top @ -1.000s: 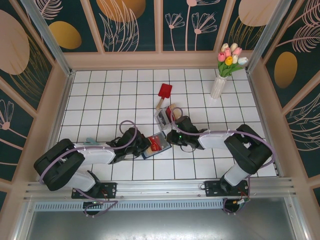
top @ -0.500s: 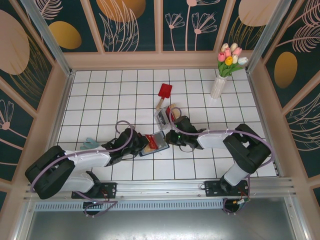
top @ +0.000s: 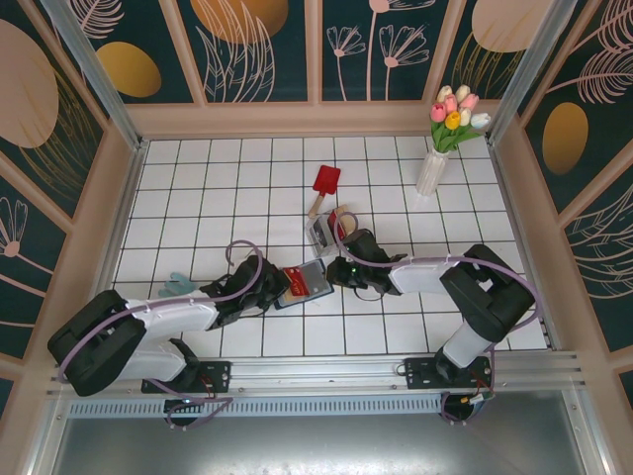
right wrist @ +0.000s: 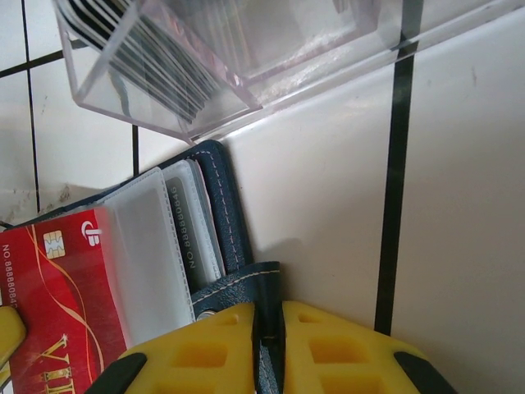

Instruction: Put the credit cards into the card holder

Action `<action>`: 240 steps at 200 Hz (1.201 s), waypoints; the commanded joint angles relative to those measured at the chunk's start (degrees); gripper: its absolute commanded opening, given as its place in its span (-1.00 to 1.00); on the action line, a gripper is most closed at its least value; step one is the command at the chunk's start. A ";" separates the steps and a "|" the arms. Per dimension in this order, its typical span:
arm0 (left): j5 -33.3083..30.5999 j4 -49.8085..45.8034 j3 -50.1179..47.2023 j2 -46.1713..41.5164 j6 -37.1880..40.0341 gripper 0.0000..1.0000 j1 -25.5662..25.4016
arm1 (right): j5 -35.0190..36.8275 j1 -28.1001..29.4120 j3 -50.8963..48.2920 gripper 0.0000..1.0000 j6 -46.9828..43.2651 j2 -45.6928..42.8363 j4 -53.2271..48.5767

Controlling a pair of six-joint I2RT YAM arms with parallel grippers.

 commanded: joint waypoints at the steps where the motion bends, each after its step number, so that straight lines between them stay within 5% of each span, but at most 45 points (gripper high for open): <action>1: -3.65 -1.10 -2.17 -2.72 0.10 -1.00 -0.26 | -0.54 1.10 -0.05 -0.70 0.43 1.73 -2.81; 101: 5.12 6.79 0.51 5.67 4.23 -1.00 -0.21 | -0.63 1.56 0.09 -0.70 0.80 2.13 -2.58; 174: 2.63 -1.36 -1.61 0.11 -0.47 -1.00 -0.31 | 0.08 1.69 0.40 -0.70 0.72 2.17 -2.97; 240: 10.72 -1.02 3.30 7.21 5.18 -1.00 -0.37 | -0.01 1.69 1.28 -0.70 0.40 2.50 -3.54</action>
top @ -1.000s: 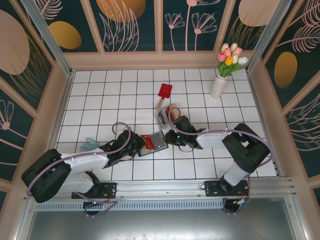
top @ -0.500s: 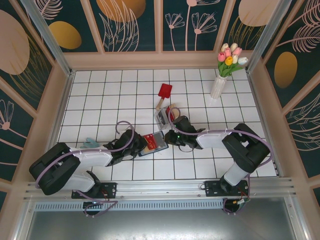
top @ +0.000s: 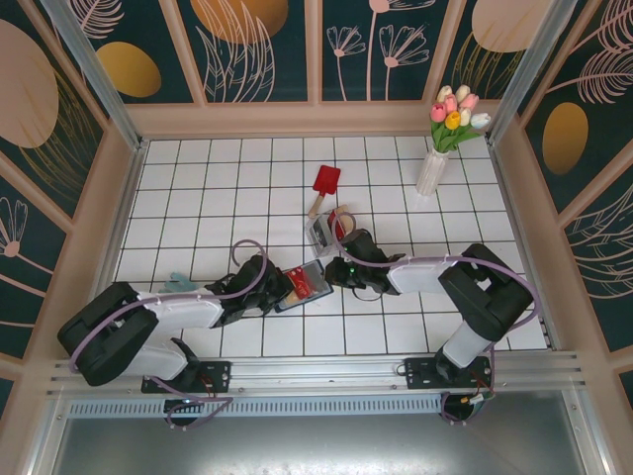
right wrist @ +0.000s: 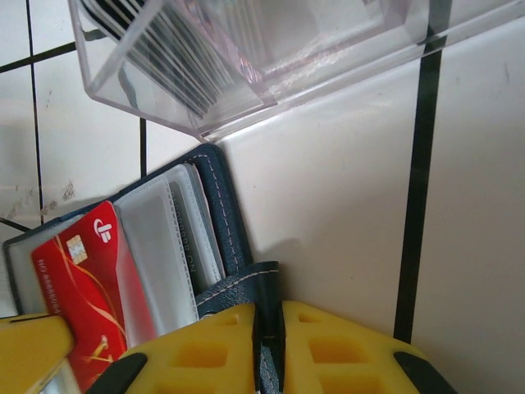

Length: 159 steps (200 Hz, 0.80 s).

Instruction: Put the credit cards into the card holder

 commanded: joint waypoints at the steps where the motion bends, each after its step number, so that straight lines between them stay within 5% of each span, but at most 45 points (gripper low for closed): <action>1: 5.19 -3.08 2.45 1.91 2.98 -1.00 -0.36 | -0.25 1.01 0.71 -0.70 0.38 2.12 -3.42; 54: 3.59 -7.96 1.91 -2.43 3.87 -1.00 -0.40 | -0.16 1.08 1.04 -0.70 0.41 2.26 -3.64; 95: 2.28 -3.16 1.21 -4.58 3.58 -1.00 -0.39 | -0.94 1.13 1.06 -0.70 0.36 2.35 -2.79; 159: 3.74 3.41 0.96 -2.59 1.50 -0.66 -0.35 | -1.75 1.39 1.15 -0.70 0.19 2.92 -2.41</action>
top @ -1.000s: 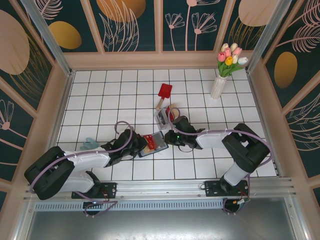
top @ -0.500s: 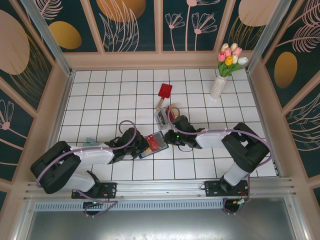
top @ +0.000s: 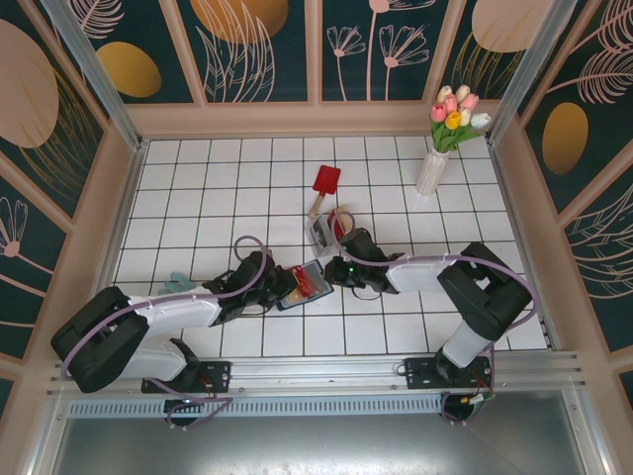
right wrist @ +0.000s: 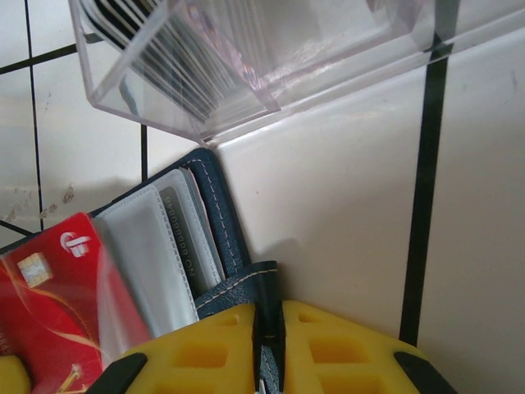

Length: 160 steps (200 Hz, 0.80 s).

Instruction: Put the credit cards into the card holder

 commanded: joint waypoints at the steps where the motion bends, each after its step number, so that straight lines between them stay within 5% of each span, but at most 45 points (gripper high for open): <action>1: 1.73 5.21 -0.69 0.63 -0.59 -0.66 -0.33 | -1.53 1.32 0.39 -0.70 0.21 2.33 -2.06; 22: 1.61 6.00 -1.13 -0.24 -0.88 -0.62 -0.34 | -1.44 1.39 0.36 -0.70 0.20 2.34 -2.07; 64: 0.70 1.69 -2.27 -1.28 -0.87 -1.00 -0.32 | -0.82 1.39 0.21 -0.70 0.30 2.33 -2.45; 115: -1.69 -5.00 -2.89 -2.93 -1.23 -1.00 -0.32 | -0.60 1.45 0.47 -0.70 0.10 2.50 -2.90; 160: 2.97 -3.14 -2.56 -0.34 -0.10 -1.00 -0.30 | -0.91 1.66 0.47 -0.70 0.11 2.75 -2.76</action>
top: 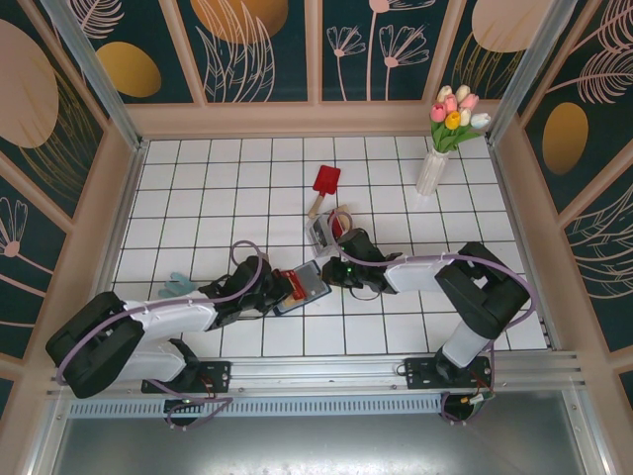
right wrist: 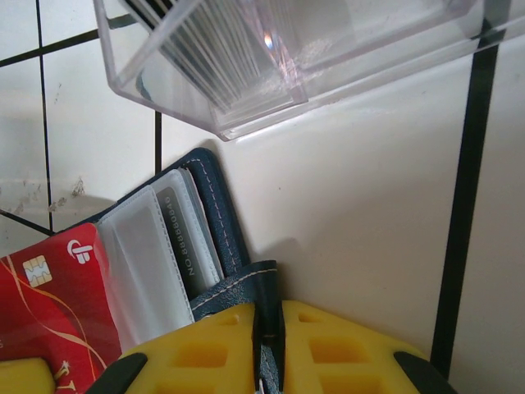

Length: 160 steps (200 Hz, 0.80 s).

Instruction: Put the credit cards into the card holder

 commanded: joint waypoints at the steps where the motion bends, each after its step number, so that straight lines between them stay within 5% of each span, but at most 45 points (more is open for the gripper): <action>1: 2.42 -2.05 0.07 1.76 0.90 -1.00 -0.27 | -0.37 1.08 0.10 -0.70 0.12 2.11 -3.20; 79: 6.46 4.24 2.85 8.33 3.46 -1.00 -0.32 | -0.55 1.61 0.94 -0.70 -0.04 3.05 -3.49; 160: 5.63 -0.34 -2.11 2.65 3.79 -1.00 -0.18 | 0.69 1.87 0.98 -0.70 -0.23 2.55 -4.37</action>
